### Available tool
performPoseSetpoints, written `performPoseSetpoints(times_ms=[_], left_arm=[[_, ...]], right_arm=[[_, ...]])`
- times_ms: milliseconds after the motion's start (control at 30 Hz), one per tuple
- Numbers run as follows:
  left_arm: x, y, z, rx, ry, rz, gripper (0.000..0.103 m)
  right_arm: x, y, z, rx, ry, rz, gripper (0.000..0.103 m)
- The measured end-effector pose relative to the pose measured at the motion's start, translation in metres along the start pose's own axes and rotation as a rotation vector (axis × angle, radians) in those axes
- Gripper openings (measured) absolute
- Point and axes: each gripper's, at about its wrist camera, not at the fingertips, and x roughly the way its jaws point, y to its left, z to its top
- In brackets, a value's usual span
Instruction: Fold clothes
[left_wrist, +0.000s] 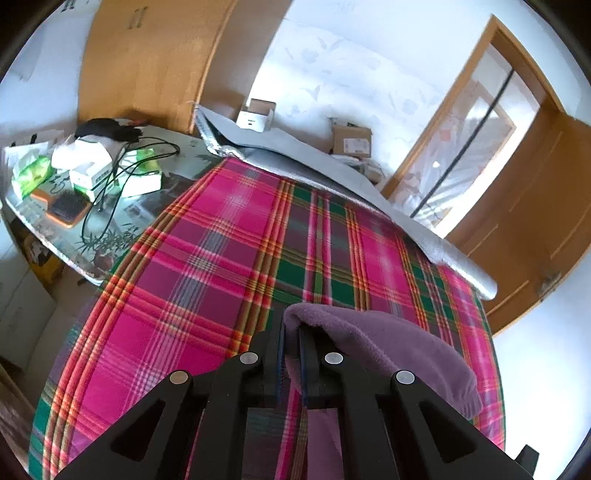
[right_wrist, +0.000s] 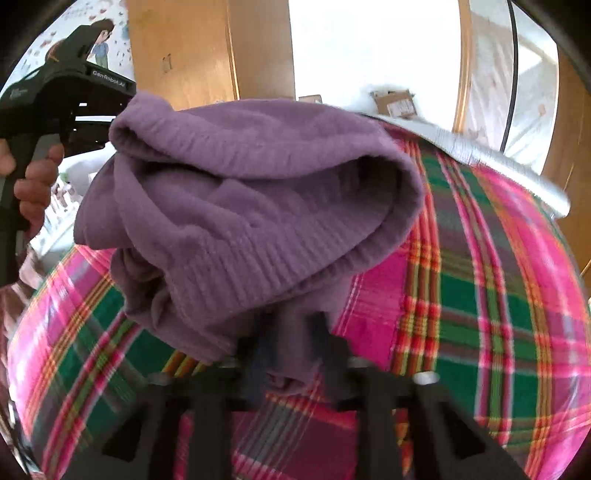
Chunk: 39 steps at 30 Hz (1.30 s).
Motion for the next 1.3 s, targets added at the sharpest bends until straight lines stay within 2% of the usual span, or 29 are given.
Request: performPoseSetpoints(times_ms=[67,200,467,633,800,867,1000,1133,1167,1233,1300], left_arm=[[-0.004,0.003,0.0,-0.01,-0.01,0.01,0.006],[-0.014,0.01,0.001,-0.019,-0.037,0.033,0.006],[-0.029,0.021,-0.005,-0.04,-0.07,0.058,0.006],[-0.036,0.024,-0.017,-0.034,-0.077,0.07,0.006],[-0.03,0.034,-0.034,-0.027,-0.031,0.104,0.006],[-0.026,0.041,-0.041,-0.029,-0.009,0.124,0.006],[-0.02,0.052,-0.053,-0.034,0.054,0.128,0.006],[-0.028,0.054,-0.058,-0.007,0.047,0.138,0.006],[-0.032,0.052,-0.059,0.007,0.041,0.145,0.007],[-0.041,0.05,-0.062,0.031,0.027,0.151,0.011],[-0.049,0.048,-0.065,0.038,0.021,0.119,0.013]], right_arm=[[-0.003,0.0,0.001,-0.001,-0.01,0.0,0.01],[-0.024,-0.006,0.006,0.017,-0.09,-0.015,0.008],[-0.063,-0.037,0.025,0.081,-0.201,-0.11,0.008],[-0.079,-0.058,0.029,0.124,-0.235,-0.181,0.008],[-0.078,-0.071,0.033,0.149,-0.231,-0.199,0.008],[-0.074,-0.075,0.033,0.162,-0.233,-0.201,0.008],[-0.062,-0.078,0.03,0.163,-0.176,-0.196,0.01],[-0.065,-0.081,0.022,0.204,-0.174,-0.165,0.012],[-0.069,-0.082,0.021,0.219,-0.185,-0.159,0.014],[-0.078,-0.081,0.019,0.236,-0.215,-0.133,0.026],[-0.087,-0.08,0.015,0.254,-0.244,-0.09,0.029]])
